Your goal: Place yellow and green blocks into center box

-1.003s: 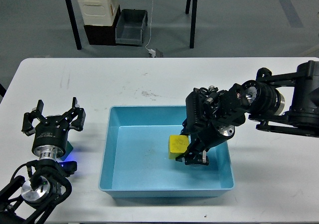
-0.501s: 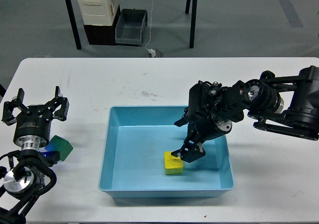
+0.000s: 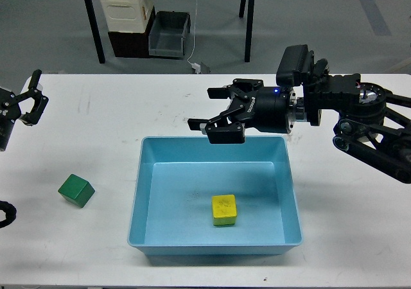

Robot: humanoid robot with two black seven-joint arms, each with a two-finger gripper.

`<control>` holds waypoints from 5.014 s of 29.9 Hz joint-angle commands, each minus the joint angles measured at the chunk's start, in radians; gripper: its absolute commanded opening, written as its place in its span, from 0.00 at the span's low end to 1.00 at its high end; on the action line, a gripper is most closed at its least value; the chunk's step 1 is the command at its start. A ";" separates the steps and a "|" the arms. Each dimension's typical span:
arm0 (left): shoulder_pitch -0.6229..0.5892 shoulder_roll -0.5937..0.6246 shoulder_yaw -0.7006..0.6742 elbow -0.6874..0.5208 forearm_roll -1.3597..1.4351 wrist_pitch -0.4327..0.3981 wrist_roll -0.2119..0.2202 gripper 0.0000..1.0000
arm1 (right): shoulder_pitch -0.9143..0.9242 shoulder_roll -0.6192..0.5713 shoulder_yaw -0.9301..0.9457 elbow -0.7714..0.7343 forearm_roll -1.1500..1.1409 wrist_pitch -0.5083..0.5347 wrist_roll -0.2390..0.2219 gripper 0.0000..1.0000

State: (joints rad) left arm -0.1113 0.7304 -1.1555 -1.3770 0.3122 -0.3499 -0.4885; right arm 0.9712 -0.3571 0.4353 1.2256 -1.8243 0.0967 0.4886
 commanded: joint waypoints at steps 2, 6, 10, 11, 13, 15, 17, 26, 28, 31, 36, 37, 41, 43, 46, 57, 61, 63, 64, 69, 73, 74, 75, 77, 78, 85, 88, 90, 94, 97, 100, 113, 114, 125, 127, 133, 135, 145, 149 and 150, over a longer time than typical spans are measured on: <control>-0.091 0.125 -0.018 0.001 0.359 -0.003 0.000 1.00 | -0.230 0.024 0.247 0.077 0.088 0.000 0.000 1.00; -0.177 0.145 -0.015 0.001 0.675 0.006 0.000 1.00 | -0.379 0.032 0.377 0.170 0.277 0.001 0.000 1.00; -0.217 0.201 -0.006 -0.005 1.092 -0.008 0.000 1.00 | -0.514 0.032 0.508 0.203 0.503 0.009 0.000 1.00; -0.220 0.199 0.006 -0.011 1.176 -0.012 0.000 1.00 | -0.551 0.033 0.545 0.206 0.551 0.011 0.000 1.00; -0.222 0.207 0.052 -0.017 1.286 -0.012 0.000 1.00 | -0.613 0.029 0.597 0.218 0.623 0.018 0.000 1.00; -0.228 0.236 0.100 -0.045 1.343 -0.012 0.000 1.00 | -0.667 0.015 0.626 0.244 0.684 0.020 0.000 1.00; -0.234 0.317 0.150 -0.098 1.372 -0.015 0.000 1.00 | -0.724 -0.022 0.648 0.264 0.758 0.020 0.000 1.00; -0.304 0.488 0.396 -0.198 1.580 -0.041 0.000 1.00 | -0.833 -0.195 0.663 0.256 1.252 0.132 0.000 1.00; -0.310 0.483 0.418 -0.197 1.663 -0.079 0.000 1.00 | -0.858 -0.209 0.663 0.253 1.315 0.170 0.000 1.00; -0.310 0.480 0.454 -0.195 1.728 -0.138 0.000 1.00 | -0.887 -0.207 0.666 0.233 1.332 0.196 0.000 1.00; -0.315 0.478 0.520 -0.182 1.841 -0.139 0.000 1.00 | -0.911 -0.195 0.666 0.209 1.333 0.198 0.000 1.00; -0.315 0.477 0.536 -0.172 1.869 -0.139 0.000 1.00 | -0.914 -0.195 0.668 0.209 1.335 0.198 0.000 1.00; -0.320 0.471 0.579 -0.148 1.869 -0.139 0.000 1.00 | -0.922 -0.197 0.668 0.209 1.335 0.196 0.000 1.00; -0.321 0.446 0.589 -0.123 1.869 -0.139 0.000 1.00 | -0.933 -0.195 0.669 0.209 1.335 0.196 0.000 1.00; -0.324 0.416 0.608 -0.088 1.869 -0.139 0.000 1.00 | -0.942 -0.194 0.668 0.209 1.335 0.196 0.000 1.00; -0.367 0.336 0.637 -0.060 1.869 -0.139 0.000 1.00 | -0.945 -0.192 0.675 0.209 1.335 0.195 0.000 1.00; -0.381 0.297 0.642 -0.059 1.869 -0.139 0.000 1.00 | -0.950 -0.192 0.677 0.209 1.335 0.193 0.000 1.00; -0.381 0.284 0.645 -0.051 1.869 -0.139 0.000 1.00 | -0.956 -0.192 0.677 0.209 1.335 0.192 0.000 1.00; -0.381 0.278 0.643 -0.048 1.869 -0.139 0.000 1.00 | -0.956 -0.192 0.677 0.209 1.335 0.192 0.000 1.00; -0.384 0.242 0.643 -0.025 1.869 -0.139 0.000 1.00 | -0.968 -0.192 0.697 0.207 1.335 0.192 0.000 1.00; -0.389 0.236 0.645 -0.022 1.869 -0.139 0.000 0.99 | -0.970 -0.192 0.697 0.207 1.335 0.192 0.000 1.00; -0.389 0.236 0.643 -0.022 1.869 -0.139 0.000 0.98 | -0.970 -0.192 0.697 0.207 1.335 0.192 0.000 1.00; -0.390 0.236 0.645 -0.023 1.869 -0.139 0.000 0.96 | -0.970 -0.192 0.697 0.207 1.335 0.190 0.000 1.00; -0.390 0.236 0.645 -0.022 1.869 -0.139 0.000 0.88 | -0.970 -0.192 0.698 0.207 1.335 0.190 0.000 1.00; -0.392 0.235 0.645 -0.022 1.869 -0.139 0.000 0.83 | -0.970 -0.192 0.698 0.207 1.335 0.190 0.000 1.00; -0.389 0.236 0.646 -0.019 1.869 -0.139 0.000 0.48 | -0.970 -0.192 0.701 0.207 1.335 0.189 0.000 1.00; -0.390 0.236 0.645 -0.017 1.869 -0.139 0.000 0.36 | -0.970 -0.192 0.704 0.207 1.335 0.189 0.000 1.00; -0.392 0.238 0.645 -0.017 1.869 -0.139 0.000 0.29 | -0.970 -0.192 0.704 0.207 1.335 0.187 0.000 1.00; -0.410 0.241 0.645 -0.001 1.869 -0.139 0.000 0.24 | -0.971 -0.192 0.706 0.207 1.335 0.187 0.000 1.00; -0.490 0.247 0.643 0.032 1.869 -0.139 0.000 0.24 | -0.973 -0.192 0.704 0.207 1.335 0.187 0.000 1.00; -0.565 0.256 0.645 0.038 1.865 -0.139 0.000 0.24 | -0.976 -0.192 0.704 0.207 1.335 0.187 0.000 1.00; -0.930 0.242 0.789 -0.100 1.719 -0.139 0.000 0.25 | -1.000 -0.192 0.712 0.207 1.335 0.187 0.000 1.00; -0.959 0.236 0.810 -0.121 1.698 -0.139 0.000 0.25 | -1.002 -0.192 0.714 0.207 1.335 0.187 0.000 1.00; -1.179 -0.092 1.057 -0.195 1.685 -0.139 0.000 0.25 | -1.005 -0.178 0.714 0.209 1.335 0.189 0.000 1.00; -1.183 -0.158 1.089 -0.165 1.714 -0.139 0.000 0.26 | -1.003 -0.177 0.714 0.209 1.333 0.189 0.000 1.00; -1.170 -0.261 1.214 0.002 1.869 -0.139 0.000 0.32 | -1.003 -0.177 0.714 0.213 1.335 0.193 0.000 1.00; -1.165 -0.270 1.229 0.030 1.869 -0.139 0.000 0.36 | -1.003 -0.177 0.714 0.212 1.335 0.193 0.000 1.00; -1.110 -0.275 1.211 0.075 1.802 -0.139 0.000 1.00 | -0.979 -0.134 0.712 0.213 1.335 0.189 0.000 1.00; -1.110 -0.272 1.159 0.078 1.691 -0.139 0.000 1.00 | -0.967 -0.134 0.698 0.219 1.333 0.195 0.000 1.00; -1.108 -0.264 1.130 0.075 1.659 -0.139 0.000 1.00 | -0.967 -0.134 0.703 0.221 1.335 0.198 0.000 1.00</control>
State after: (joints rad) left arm -1.2217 0.4558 0.0312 -1.3010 2.0563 -0.4886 -0.4885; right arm 0.0000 -0.4912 1.1373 1.4397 -0.4905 0.2857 0.4887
